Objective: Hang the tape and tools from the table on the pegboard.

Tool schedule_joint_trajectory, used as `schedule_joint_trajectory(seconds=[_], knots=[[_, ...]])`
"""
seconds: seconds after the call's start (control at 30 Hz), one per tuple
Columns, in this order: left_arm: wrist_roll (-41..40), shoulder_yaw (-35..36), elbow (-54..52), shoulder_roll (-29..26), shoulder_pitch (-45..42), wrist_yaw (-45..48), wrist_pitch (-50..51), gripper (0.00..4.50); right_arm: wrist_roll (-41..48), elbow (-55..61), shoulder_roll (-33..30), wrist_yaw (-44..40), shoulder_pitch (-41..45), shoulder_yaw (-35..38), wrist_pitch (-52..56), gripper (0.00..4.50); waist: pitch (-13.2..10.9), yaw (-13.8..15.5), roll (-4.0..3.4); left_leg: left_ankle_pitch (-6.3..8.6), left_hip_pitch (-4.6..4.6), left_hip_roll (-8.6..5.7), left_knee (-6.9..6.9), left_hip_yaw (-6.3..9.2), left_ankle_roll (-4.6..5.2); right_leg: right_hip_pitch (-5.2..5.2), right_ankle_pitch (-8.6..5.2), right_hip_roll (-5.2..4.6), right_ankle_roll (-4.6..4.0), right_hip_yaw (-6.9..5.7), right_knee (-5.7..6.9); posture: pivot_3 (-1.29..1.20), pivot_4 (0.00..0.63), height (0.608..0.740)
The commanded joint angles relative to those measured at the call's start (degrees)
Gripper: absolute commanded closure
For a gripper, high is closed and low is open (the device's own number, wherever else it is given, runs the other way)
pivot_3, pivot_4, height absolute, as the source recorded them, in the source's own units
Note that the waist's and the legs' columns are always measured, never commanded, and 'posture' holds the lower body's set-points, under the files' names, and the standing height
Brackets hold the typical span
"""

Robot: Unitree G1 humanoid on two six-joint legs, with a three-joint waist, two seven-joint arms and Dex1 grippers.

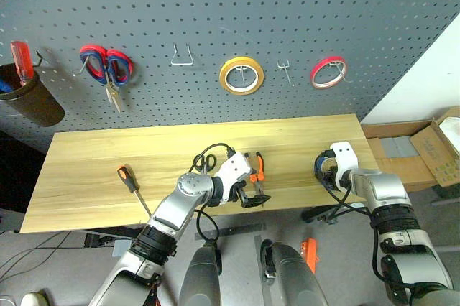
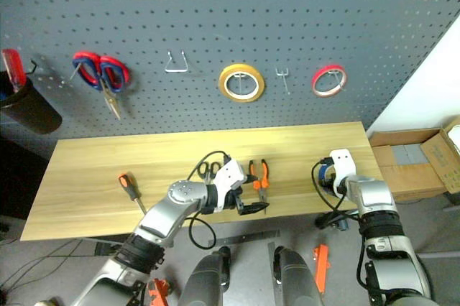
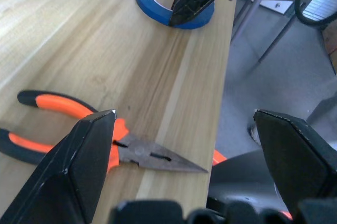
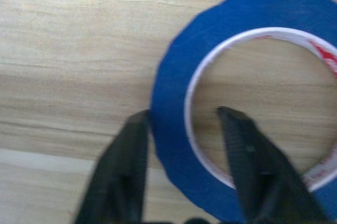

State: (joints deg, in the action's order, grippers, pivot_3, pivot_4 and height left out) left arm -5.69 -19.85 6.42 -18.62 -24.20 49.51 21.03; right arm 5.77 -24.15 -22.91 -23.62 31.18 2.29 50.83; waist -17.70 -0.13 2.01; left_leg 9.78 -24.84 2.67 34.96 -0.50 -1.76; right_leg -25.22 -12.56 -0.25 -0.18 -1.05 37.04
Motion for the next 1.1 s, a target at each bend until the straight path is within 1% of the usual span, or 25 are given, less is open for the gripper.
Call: schedule_joint_trajectory(seconds=[0.03,0.13,0.2,0.23,0.27,0.37,0.4,0.43,0.5,0.57,0.6,0.73,0.83,0.87,0.9,0.97,1.03,1.1], knots=[[-0.1,0.77,-0.16,0.4,-1.17,-0.02,-1.34,0.0,-0.26,-1.49,-0.23,0.02,-0.66,-0.39,-0.57,4.11,0.0,-0.01,0.0,0.0,0.0,0.0,0.0,-0.02,0.0,0.0,0.0,0.0,0.0,0.02,0.0,0.05,0.359,0.74],[-0.11,1.01,0.42,0.39,-1.86,-0.17,-1.76,0.0,-3.29,-0.35,-1.91,0.74,-1.76,-3.08,-4.79,4.15,0.0,-0.01,0.0,0.01,0.0,0.0,0.0,-0.05,-0.01,-0.02,0.01,0.02,0.01,0.05,0.0,0.05,0.347,0.74],[-0.24,1.33,1.68,0.77,-2.42,-0.37,-2.34,0.0,-5.35,0.49,-3.28,0.82,-2.89,-5.3,-8.91,4.15,0.03,0.03,0.0,0.01,0.0,-0.01,0.0,-0.06,-0.02,-0.01,0.01,0.01,0.03,0.05,-0.03,0.04,0.312,0.74],[-0.47,1.75,1.96,0.94,-2.53,-0.52,-2.71,0.0,-6.39,2.71,-4.04,1.34,-4.24,-6.06,-10.61,4.15,0.09,0.05,-0.05,0.01,0.0,-0.03,0.0,-0.08,-0.02,-0.01,0.03,0.01,0.07,0.06,-0.03,0.04,0.295,0.74],[-1.34,2.65,1.45,1.25,-2.5,-0.73,-2.34,0.0,-7.61,7.51,-5.04,2.05,-6.75,-6.72,-12.02,4.15,0.09,0.23,-0.06,0.01,-0.01,-0.04,0.0,-0.11,-0.02,-0.03,0.06,0.01,0.11,0.08,-0.04,0.03,0.282,0.74],[-4.36,5.6,1.1,2.87,-2.78,-1.22,-1.15,0.0,-10.91,18.23,-6.52,4.4,-12.71,-7.9,-17.68,4.15,0.24,0.7,-0.21,0.02,-0.17,-0.1,0.0,-0.09,-0.04,-0.11,0.03,-0.02,0.18,0.06,-0.08,0.02,0.214,0.74],[-5.75,7.2,0.13,3.46,-2.85,-1.87,-0.07,0.0,-12.42,22.66,-6.97,5.36,-15.11,-8.28,-19.7,4.15,0.34,0.63,-0.2,0.05,-0.18,-0.11,0.01,-0.14,-0.11,-0.13,0.01,-0.02,0.23,0.11,-0.07,0.01,0.201,0.74],[-6.9,8.72,-0.3,3.91,-3.08,-2.49,0.66,0.0,-13.78,25.92,-7.17,6.5,-16.94,-8.66,-21.44,4.15,0.53,0.56,-0.26,0.06,-0.19,-0.11,0.03,-0.17,-0.14,-0.14,0.02,-0.02,0.26,0.13,-0.08,0.0,0.176,0.74],[-9.4,11.83,-1.54,4.54,-3.48,-3.52,2.55,0.0,-15.86,30.42,-6.94,8.45,-19.71,-8.83,-24.01,4.15,1.35,0.07,-0.27,0.09,-0.25,-0.13,0.08,-0.27,-0.21,-0.22,0.03,-0.03,0.32,0.13,-0.08,-0.01,0.148,0.74],[-12.67,15.19,-3.53,4.71,-3.9,-4.28,4.98,0.0,-18.72,32.97,-6.87,11.09,-21.83,-9.27,-27.69,4.15,2.44,-0.21,-0.22,0.11,-0.23,-0.11,0.11,-0.35,-0.25,-0.25,0.04,-0.03,0.35,0.12,-0.08,-0.02,0.095,0.74],[-14.18,16.63,-4.78,4.56,-3.99,-4.51,6.07,0.0,-20.46,33.81,-7.07,12.51,-22.69,-9.65,-29.89,4.15,3.23,-0.25,-0.2,0.12,-0.21,-0.11,0.13,-0.36,-0.27,-0.23,0.04,-0.01,0.36,0.11,-0.06,-0.02,0.084,0.74],[-20.44,21.33,-10.96,3.42,-3.79,-5.1,10.97,0.0,-27.15,33.4,-7.49,18.86,-23.33,-10.39,-37.88,4.15,6.14,-0.44,-0.17,0.15,-0.02,-0.12,0.13,-0.41,-0.31,-0.11,0.05,0.03,0.37,0.12,-0.08,-0.02,0.026,0.74],[-25.24,23.5,-15.01,3.02,-4.12,-5.72,15.08,0.0,-30.3,31.33,-7.5,22.1,-21.97,-10.37,-42.65,4.15,8.11,-0.81,-0.02,0.15,0.05,-0.15,0.23,-0.49,-0.31,-0.02,0.14,0.03,0.49,0.21,-0.09,-0.02,0.015,0.74],[-26.45,24.07,-15.59,3.27,-4.84,-6.24,16.01,0.0,-30.77,29.89,-7.51,22.85,-20.7,-10.26,-44.43,4.15,8.67,-0.9,0.08,0.15,0.1,-0.16,0.26,-0.52,-0.3,0.03,0.16,0.03,0.52,0.26,-0.09,-0.01,0.0,0.74],[-27.3,24.51,-15.7,3.63,-5.86,-6.87,16.55,0.0,-31.32,28.11,-7.68,23.53,-18.97,-10.2,-46.31,4.15,9.3,-1.0,0.16,0.15,0.12,-0.16,0.33,-0.5,-0.29,0.09,0.18,0.03,0.55,0.26,-0.1,0.0,0.0,0.74],[-27.7,25.14,-14.61,4.25,-8.21,-8.4,16.27,0.0,-31.81,24.12,-8.1,24.36,-14.82,-10.11,-50.46,4.15,9.66,-1.19,0.16,0.16,0.12,-0.15,0.66,-0.45,-0.26,0.24,0.25,0.07,0.56,0.26,-0.08,0.01,0.0,0.74],[-27.89,25.85,-13.43,4.46,-9.92,-9.55,15.78,0.0,-31.78,20.91,-8.35,24.46,-11.44,-10.16,-54.14,4.15,9.68,-1.44,0.17,0.17,0.11,-0.12,1.0,-0.4,-0.22,0.35,0.29,0.12,0.36,0.26,-0.12,0.01,0.0,0.74],[-28.23,27.11,-12.71,4.47,-10.87,-10.89,15.51,0.0,-31.09,18.15,-8.39,23.38,-8.4,-11.17,-59.37,4.15,9.89,-1.59,0.18,0.06,0.16,-0.17,1.08,-0.36,-0.04,0.55,0.33,0.13,0.41,0.31,-0.19,0.02,0.0,0.74]])
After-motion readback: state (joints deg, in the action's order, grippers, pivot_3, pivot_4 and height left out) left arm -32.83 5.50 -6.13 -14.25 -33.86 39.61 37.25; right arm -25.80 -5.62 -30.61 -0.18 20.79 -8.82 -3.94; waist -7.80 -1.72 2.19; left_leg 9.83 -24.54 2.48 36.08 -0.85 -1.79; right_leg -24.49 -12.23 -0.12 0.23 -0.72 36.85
